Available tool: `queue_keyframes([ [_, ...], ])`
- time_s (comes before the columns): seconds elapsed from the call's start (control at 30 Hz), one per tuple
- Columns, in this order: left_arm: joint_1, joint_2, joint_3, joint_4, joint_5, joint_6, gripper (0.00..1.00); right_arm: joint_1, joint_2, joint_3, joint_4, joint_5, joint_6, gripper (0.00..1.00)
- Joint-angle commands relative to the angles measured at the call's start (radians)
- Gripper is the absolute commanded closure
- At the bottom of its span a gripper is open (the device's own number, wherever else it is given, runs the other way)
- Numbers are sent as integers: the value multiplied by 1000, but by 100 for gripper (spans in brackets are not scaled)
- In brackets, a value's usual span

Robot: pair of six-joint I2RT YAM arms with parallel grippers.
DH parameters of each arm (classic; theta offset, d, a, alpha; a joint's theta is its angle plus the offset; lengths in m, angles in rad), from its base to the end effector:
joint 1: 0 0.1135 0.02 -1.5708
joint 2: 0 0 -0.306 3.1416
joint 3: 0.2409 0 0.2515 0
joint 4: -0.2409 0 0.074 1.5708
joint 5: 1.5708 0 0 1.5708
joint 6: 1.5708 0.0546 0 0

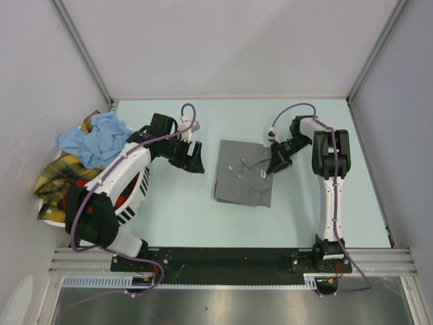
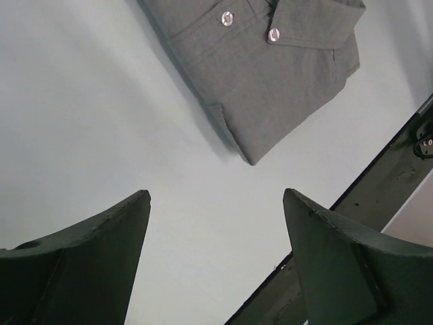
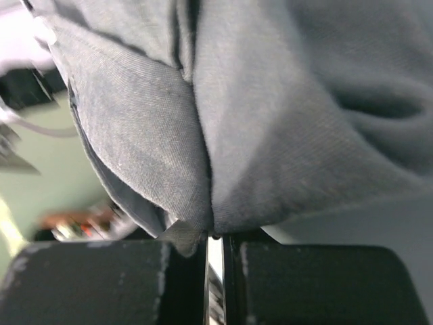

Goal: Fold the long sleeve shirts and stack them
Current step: Fold the shirt

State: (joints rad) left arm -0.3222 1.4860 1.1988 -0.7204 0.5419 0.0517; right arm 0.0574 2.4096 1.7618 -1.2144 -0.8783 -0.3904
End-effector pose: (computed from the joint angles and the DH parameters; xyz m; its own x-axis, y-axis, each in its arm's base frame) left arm 0.2849 -0.1248 0.3046 -0.7734 0.3049 -0.5557 0.5732 0.7106 -0.4079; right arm 0.4442 0.0676 0.1142 -0.9544 -0.2982 -0.0149 -0.1936 0.5803 0.7911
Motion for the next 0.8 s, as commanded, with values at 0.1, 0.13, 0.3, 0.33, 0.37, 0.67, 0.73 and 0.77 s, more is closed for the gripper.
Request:
queue_keyframes([
  [0.1,32,-58,-36,27,23,-21,15,148,141,254,-300,332,-557,100],
  [0.13,38,-65,-44,26,10,-23,15,203,105,220,-301,382,-617,100],
  [0.3,66,-99,-88,24,-121,-36,16,275,56,162,-300,484,-792,100],
  [0.33,74,-104,-91,26,-125,-35,16,312,28,165,-300,454,-807,100],
  [0.37,77,-108,-88,24,-125,-30,16,334,14,163,-300,446,-836,100],
  [0.67,190,-125,-140,35,-83,-46,16,588,-21,223,-292,459,-1108,100],
  [0.73,230,-125,-160,51,-54,-46,16,619,14,283,-292,475,-1145,100],
  [0.77,244,-125,-182,59,-12,-77,16,624,25,321,-296,479,-1150,100],
])
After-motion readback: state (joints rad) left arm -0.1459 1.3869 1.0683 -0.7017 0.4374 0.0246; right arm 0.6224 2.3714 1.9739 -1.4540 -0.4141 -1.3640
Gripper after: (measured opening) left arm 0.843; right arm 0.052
